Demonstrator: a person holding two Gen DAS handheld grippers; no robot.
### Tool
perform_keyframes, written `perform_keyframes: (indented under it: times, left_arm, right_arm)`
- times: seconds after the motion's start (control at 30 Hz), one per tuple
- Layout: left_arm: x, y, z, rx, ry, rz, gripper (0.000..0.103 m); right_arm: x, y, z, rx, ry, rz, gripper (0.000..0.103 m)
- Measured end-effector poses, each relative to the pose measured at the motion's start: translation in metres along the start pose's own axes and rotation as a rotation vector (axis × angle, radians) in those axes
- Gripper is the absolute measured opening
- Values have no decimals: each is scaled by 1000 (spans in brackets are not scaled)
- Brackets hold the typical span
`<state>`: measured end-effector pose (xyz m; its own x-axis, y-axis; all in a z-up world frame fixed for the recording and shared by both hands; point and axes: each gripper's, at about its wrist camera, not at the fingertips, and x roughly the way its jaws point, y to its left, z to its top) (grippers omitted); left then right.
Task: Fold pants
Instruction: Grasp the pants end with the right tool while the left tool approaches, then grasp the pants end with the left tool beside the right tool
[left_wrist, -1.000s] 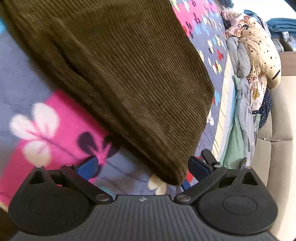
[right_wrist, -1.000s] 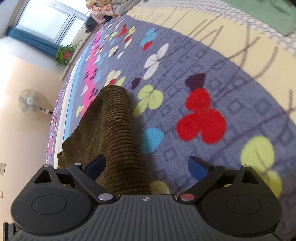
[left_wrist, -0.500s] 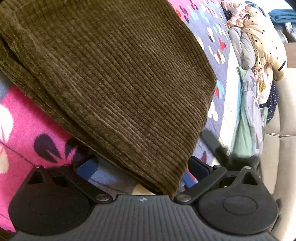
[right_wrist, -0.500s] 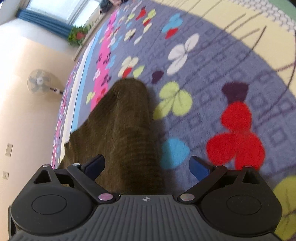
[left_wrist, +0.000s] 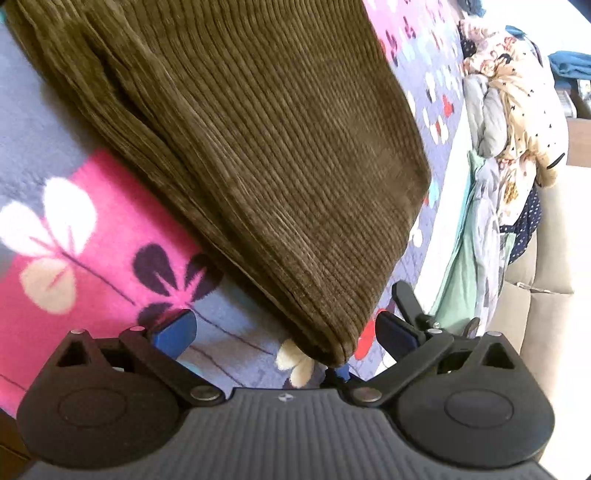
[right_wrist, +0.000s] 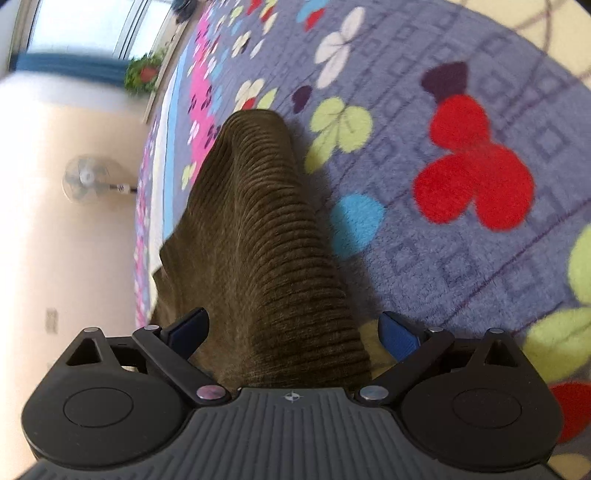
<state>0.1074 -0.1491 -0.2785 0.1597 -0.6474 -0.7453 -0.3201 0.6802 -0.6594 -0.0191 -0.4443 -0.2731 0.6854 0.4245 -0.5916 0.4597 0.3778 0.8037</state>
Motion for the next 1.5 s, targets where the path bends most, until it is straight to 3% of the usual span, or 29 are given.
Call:
perform_keyframes:
  times: [0.1,0.13,0.17,0.47,0.57,0.8,0.87,0.93,1.0,1.03,1.07,1.13,1.23,1.3,1.33,1.37,1.4,1.5]
  left_arm:
    - [-11,4,3,-13,-26,-5,103]
    - [-13,6,5,-22,-34,-7,103]
    - [-15,8,6,-30,-37,-12,103]
    - [-1,-9,-4,3,-16,-50,103]
    - [13,-15,-4,5,-42,-59,103]
    - [33,-20,7,-34,-74,-30,102]
    - [34,-18,8,-29,-79,0,91]
    - [32,-17,7,-10,-85,39,80]
    - [30,-16,6,10,-83,58,75]
    - [29,-17,6,17,-80,65,74]
    - [28,-18,7,22,-76,69,73]
    - [26,-17,7,30,-70,71,71]
    - [25,-16,11,36,-60,66,68]
    - [23,-14,14,46,-51,69,62]
    - [23,-15,15,64,-51,73,54]
    - [21,-16,17,86,-50,72,48]
    - [19,-17,17,96,-48,61,45]
    - [6,-14,25,66,-25,-18,39]
  right_arm:
    - [-4,3,-3,-19,-5,-45,87]
    - [-3,8,-6,-37,-2,-71,73]
    - [-3,11,-7,-49,5,-89,51]
    - [-12,33,6,-34,50,-92,41]
    - [-16,39,8,-28,52,-85,39]
    - [-13,35,9,-2,65,-87,38]
    - [-10,32,10,-18,73,-105,39]
    - [-7,28,13,-32,78,-142,48]
    - [-5,24,22,-42,43,-194,67]
    - [-4,20,29,-22,30,-177,80]
    - [0,17,37,9,36,-138,85]
    - [10,18,49,29,47,-90,87]
    - [28,33,55,-64,66,-102,87]
    - [40,49,49,-188,105,-154,53]
    - [42,57,46,-227,103,-203,38]
    - [41,65,44,-245,103,-213,28]
    - [38,73,43,-255,103,-214,22]
    - [30,112,36,-328,88,-249,19]
